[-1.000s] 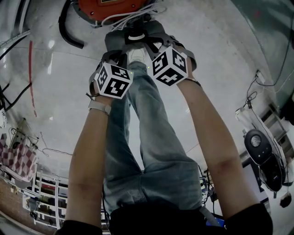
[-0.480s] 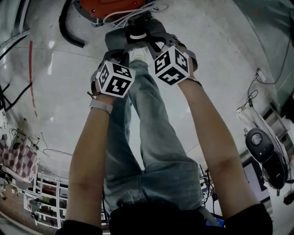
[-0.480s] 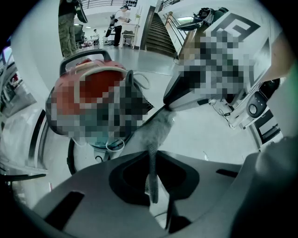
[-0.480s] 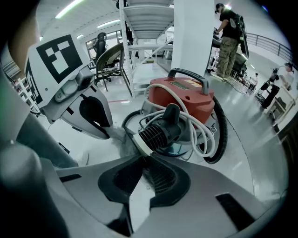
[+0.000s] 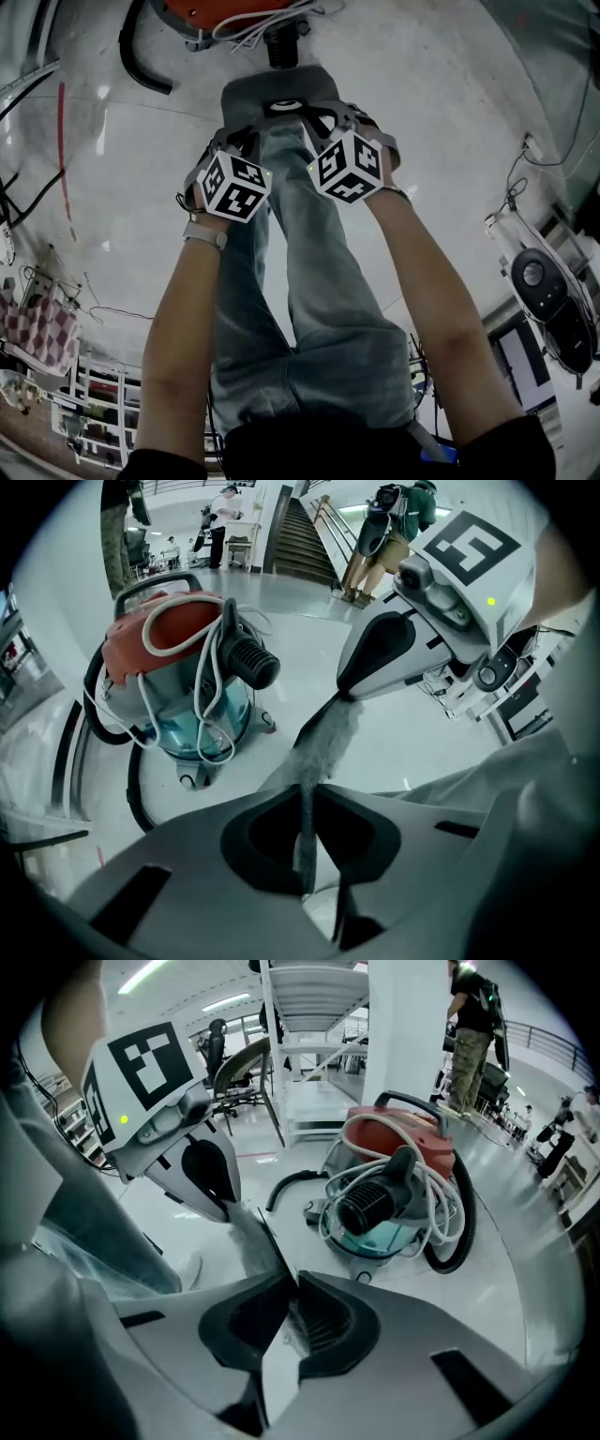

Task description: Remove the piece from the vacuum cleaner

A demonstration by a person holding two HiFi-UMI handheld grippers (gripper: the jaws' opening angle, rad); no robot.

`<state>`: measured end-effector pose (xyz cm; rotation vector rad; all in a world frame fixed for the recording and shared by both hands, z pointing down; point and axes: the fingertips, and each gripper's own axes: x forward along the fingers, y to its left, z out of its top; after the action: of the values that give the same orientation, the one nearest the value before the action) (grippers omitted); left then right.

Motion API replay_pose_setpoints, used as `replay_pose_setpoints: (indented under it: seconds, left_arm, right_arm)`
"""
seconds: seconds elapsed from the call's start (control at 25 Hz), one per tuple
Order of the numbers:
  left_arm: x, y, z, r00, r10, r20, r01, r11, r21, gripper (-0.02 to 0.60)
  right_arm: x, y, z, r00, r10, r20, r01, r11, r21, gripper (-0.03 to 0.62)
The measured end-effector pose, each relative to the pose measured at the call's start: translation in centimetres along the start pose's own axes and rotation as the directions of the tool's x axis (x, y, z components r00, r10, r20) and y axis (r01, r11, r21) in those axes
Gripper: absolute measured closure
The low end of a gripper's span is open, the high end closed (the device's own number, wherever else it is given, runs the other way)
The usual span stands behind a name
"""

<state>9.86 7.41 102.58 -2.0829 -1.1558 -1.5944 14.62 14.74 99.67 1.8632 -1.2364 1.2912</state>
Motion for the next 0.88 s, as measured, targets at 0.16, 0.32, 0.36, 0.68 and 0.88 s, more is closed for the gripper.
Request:
replay_pose_setpoints:
  seconds: [0.16, 0.32, 0.36, 0.68, 0.88]
  left_arm:
    - [-1.0, -1.4, -2.2, 1.000, -0.022, -0.017, 0.022, 1.000, 0.017, 0.537]
    - [-3.0, -1.7, -2.9, 1.000, -0.016, 0.016, 0.017, 1.000, -0.004, 0.537]
    - [-3.7, -1.6, -2.9, 0.999, -0.014, 0.029, 0.014, 1.000, -0.011, 0.537]
    - [-16.8, -0.5, -6.9, 0.991, -0.016, 0.134, 0.034, 0.990, -0.136, 0.537]
    - [-28.6, 0.1, -5.0, 0.980, 0.037, 0.198, -0.004, 0.986, -0.164, 0.541]
  right_arm:
    - [-0.3, 3.1, -0.6, 1.000, 0.024, -0.011, -0.024, 0.999, 0.044, 0.540]
    - [-1.7, 4.8, 0.5, 1.000, 0.013, -0.005, -0.012, 0.999, 0.031, 0.542]
    - [-2.1, 5.1, 1.0, 1.000, 0.006, 0.000, -0.006, 1.000, 0.026, 0.542]
    - [-9.0, 12.0, 11.6, 0.999, -0.011, 0.050, 0.011, 1.000, -0.001, 0.543]
    - [-17.6, 13.6, 19.9, 0.993, 0.046, 0.110, -0.038, 0.997, -0.074, 0.545]
